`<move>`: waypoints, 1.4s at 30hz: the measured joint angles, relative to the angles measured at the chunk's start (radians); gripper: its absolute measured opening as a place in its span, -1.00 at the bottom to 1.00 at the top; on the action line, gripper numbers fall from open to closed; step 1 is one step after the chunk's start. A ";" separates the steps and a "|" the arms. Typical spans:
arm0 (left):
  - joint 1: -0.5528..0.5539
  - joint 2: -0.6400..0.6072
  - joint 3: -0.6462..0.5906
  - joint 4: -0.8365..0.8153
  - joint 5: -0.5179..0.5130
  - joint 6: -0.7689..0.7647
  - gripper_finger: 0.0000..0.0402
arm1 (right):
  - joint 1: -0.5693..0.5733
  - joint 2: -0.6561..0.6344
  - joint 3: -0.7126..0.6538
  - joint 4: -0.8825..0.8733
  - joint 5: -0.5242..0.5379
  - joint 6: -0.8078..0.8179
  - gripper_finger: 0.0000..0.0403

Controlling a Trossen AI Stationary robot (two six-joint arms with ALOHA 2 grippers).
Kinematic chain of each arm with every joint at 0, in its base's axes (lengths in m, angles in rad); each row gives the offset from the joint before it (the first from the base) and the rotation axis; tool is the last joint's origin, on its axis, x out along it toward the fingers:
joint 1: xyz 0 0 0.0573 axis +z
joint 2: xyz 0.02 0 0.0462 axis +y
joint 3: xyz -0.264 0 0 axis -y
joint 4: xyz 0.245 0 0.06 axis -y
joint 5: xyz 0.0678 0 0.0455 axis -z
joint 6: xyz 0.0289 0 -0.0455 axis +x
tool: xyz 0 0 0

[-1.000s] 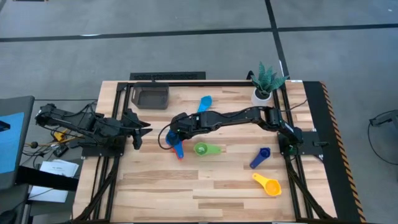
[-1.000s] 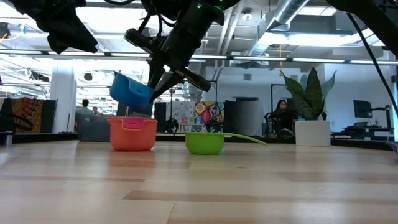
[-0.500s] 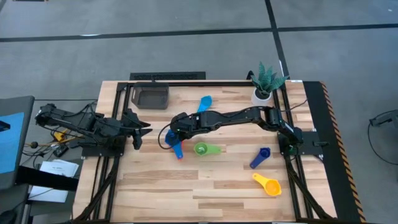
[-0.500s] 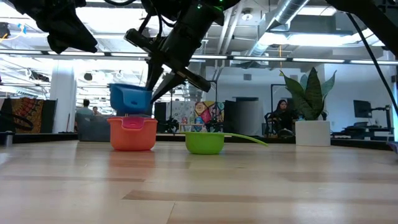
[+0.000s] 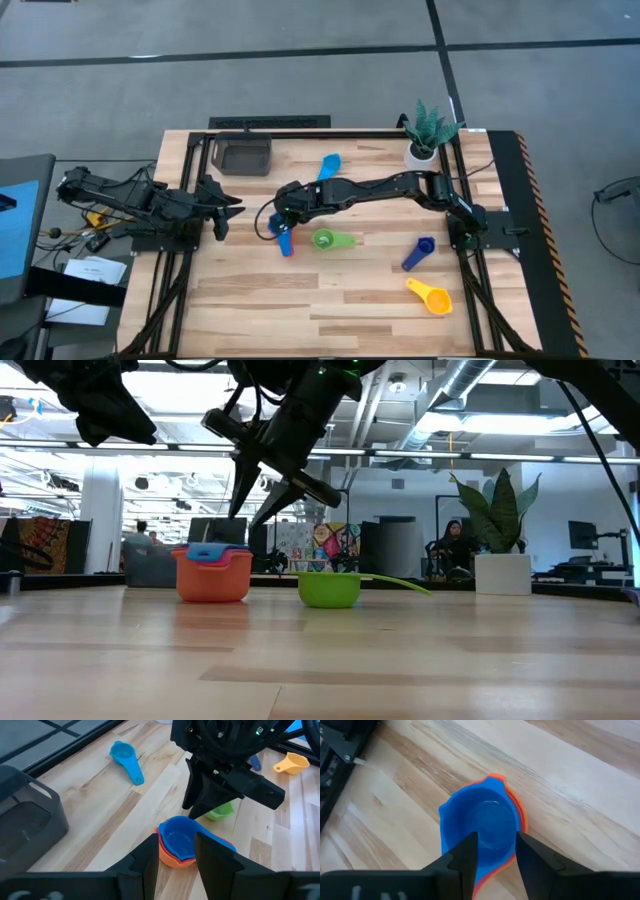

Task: Nest measuring cups in basket
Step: Stack the blue measuring cup on top of the red measuring cup

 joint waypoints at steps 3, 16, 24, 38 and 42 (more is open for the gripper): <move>0.000 0.000 0.000 0.000 0.003 0.000 -0.44 | -0.002 0.000 0.000 -0.008 0.006 -0.006 -0.18; 0.000 0.074 -0.094 0.031 0.224 -0.124 -0.44 | 0.045 -0.070 0.000 -0.235 0.027 -0.122 -0.39; 0.000 0.263 -0.172 0.249 0.311 -0.189 -0.44 | 0.090 0.008 0.000 -0.182 -0.083 -0.192 -0.55; 0.001 0.654 -0.172 0.608 0.396 -0.304 -0.44 | 0.050 0.014 0.000 -0.164 -0.104 -0.319 -0.63; 0.002 0.698 -0.172 0.634 0.383 -0.320 -0.44 | 0.051 0.014 0.000 -0.155 -0.104 -0.365 -0.63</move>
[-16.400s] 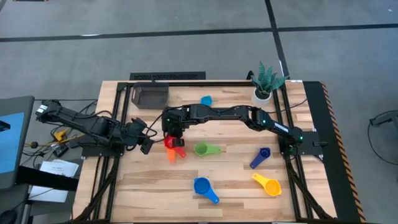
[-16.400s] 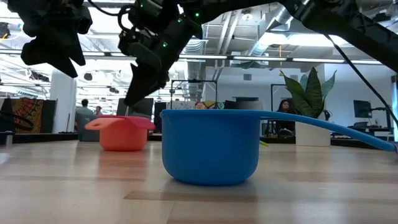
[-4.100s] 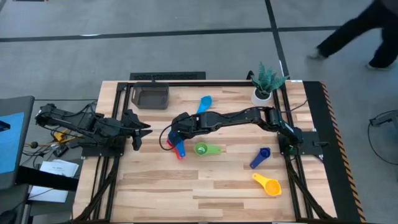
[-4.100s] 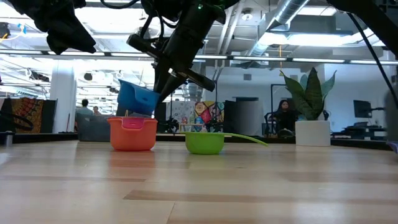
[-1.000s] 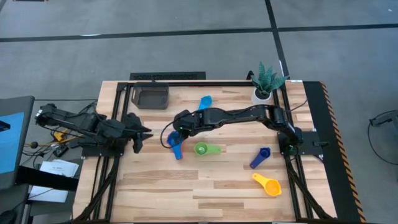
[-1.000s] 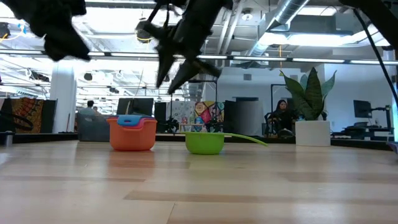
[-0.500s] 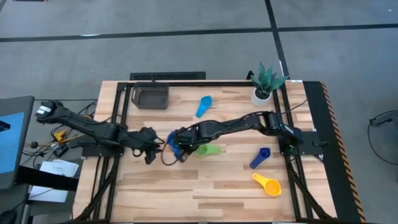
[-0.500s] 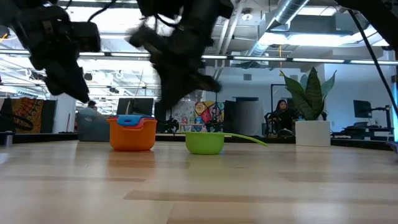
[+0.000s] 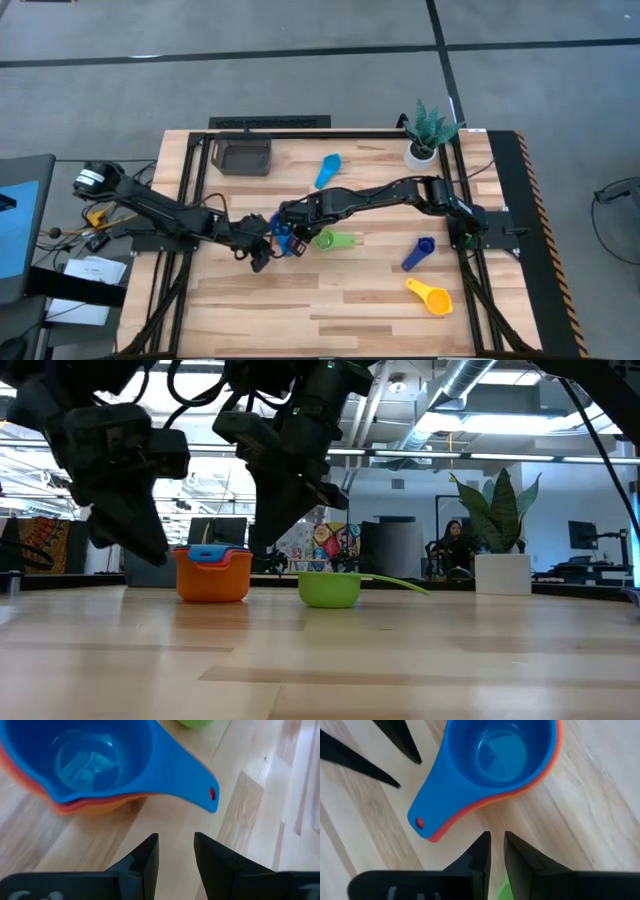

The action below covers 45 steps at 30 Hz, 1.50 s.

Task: Nest measuring cups in basket
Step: Stack the blue measuring cup on top of the red measuring cup, then stack the yellow measuring cup on top of the blue measuring cup

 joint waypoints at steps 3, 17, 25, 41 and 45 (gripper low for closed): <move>0.001 0.023 0.000 0.024 -0.007 -0.005 -0.44 | 0.001 0.000 0.000 0.017 0.006 -0.019 -0.63; 0.016 0.056 0.000 0.076 -0.069 0.030 -0.44 | 0.016 0.042 -0.001 0.080 -0.005 -0.024 -0.63; 0.043 0.055 -0.001 0.041 -0.091 0.036 -0.44 | 0.016 0.058 0.001 0.120 -0.023 -0.024 -0.63; 0.079 0.019 0.033 -0.008 0.046 0.053 -0.44 | 0.002 0.018 0.000 -0.022 -0.007 -0.033 -0.63; 0.080 -0.051 0.054 -0.120 0.035 0.066 -0.44 | 0.002 -0.030 0.000 -0.084 0.038 -0.049 -0.63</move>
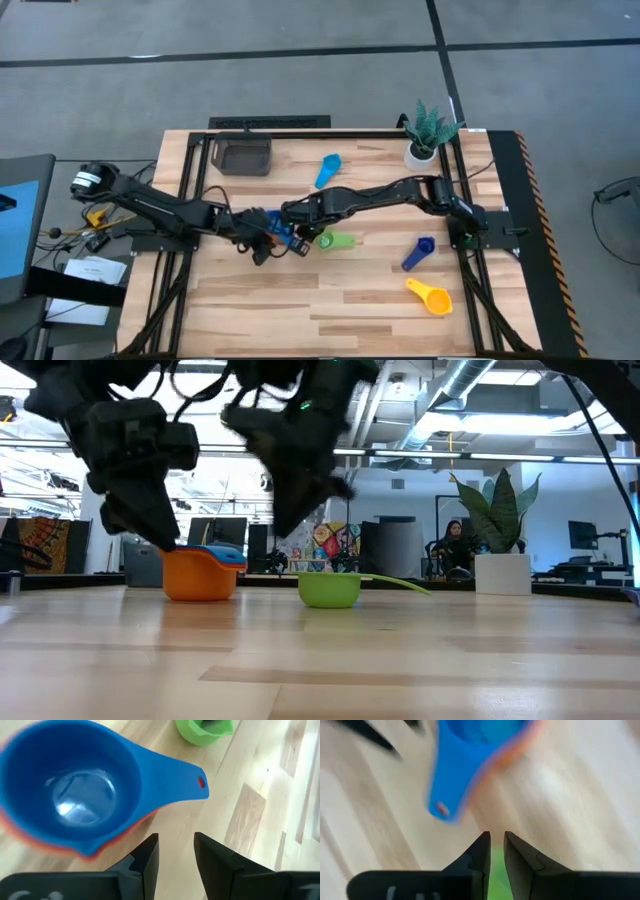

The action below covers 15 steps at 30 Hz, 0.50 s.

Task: Nest measuring cups in basket
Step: Stack the yellow measuring cup on top of the blue measuring cup

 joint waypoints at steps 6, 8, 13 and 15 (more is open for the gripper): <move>0.001 -0.167 0.002 -0.110 -0.047 -0.003 -0.44 | 0.007 -0.070 0.001 -0.134 0.082 0.001 -0.62; 0.001 -0.231 0.002 -0.136 -0.064 -0.005 -0.44 | 0.014 -0.098 0.000 -0.169 0.103 0.006 -0.62; 0.005 -0.357 0.003 -0.133 -0.133 -0.001 -0.44 | 0.042 -0.164 0.000 -0.276 0.149 0.037 -0.62; 0.014 -0.403 0.002 -0.145 -0.151 0.005 -0.44 | 0.056 -0.191 0.000 -0.319 0.178 0.068 -0.62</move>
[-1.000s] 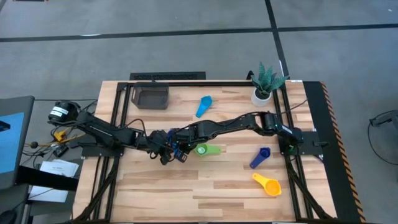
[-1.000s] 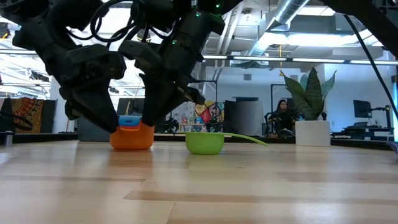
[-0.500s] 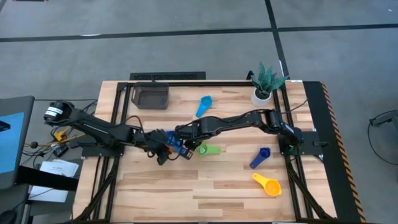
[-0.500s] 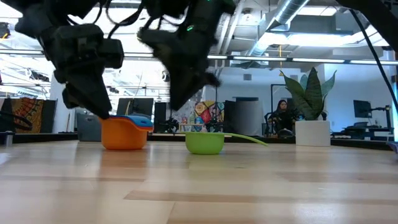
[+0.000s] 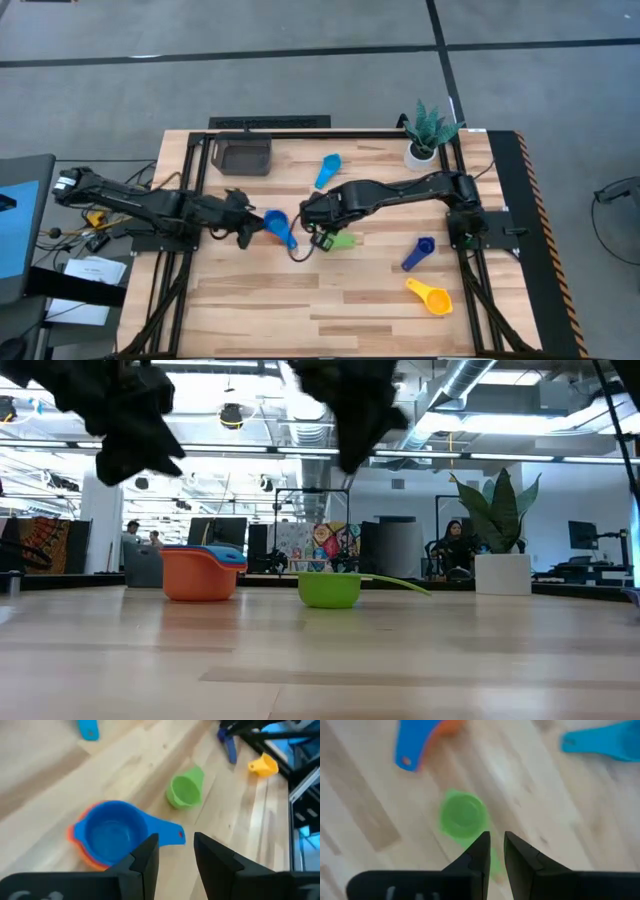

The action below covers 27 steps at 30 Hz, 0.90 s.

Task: Nest measuring cups in basket
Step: Stack the yellow measuring cup on top of the blue measuring cup

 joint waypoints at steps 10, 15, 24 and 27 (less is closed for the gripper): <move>0.061 -0.034 0.000 0.156 0.015 0.124 -0.44 | 0.077 -0.106 -0.001 -0.102 0.115 0.137 -0.62; 0.078 -0.032 0.000 0.285 0.037 0.217 -0.44 | 0.122 -0.139 0.000 -0.113 0.125 0.139 -0.63; 0.085 -0.014 0.000 0.433 -0.017 0.381 -0.44 | 0.246 -0.246 0.000 -0.117 0.167 0.231 -0.75; 0.085 0.007 0.000 0.486 -0.029 0.419 -0.44 | 0.307 -0.282 -0.005 -0.117 0.245 0.290 -0.79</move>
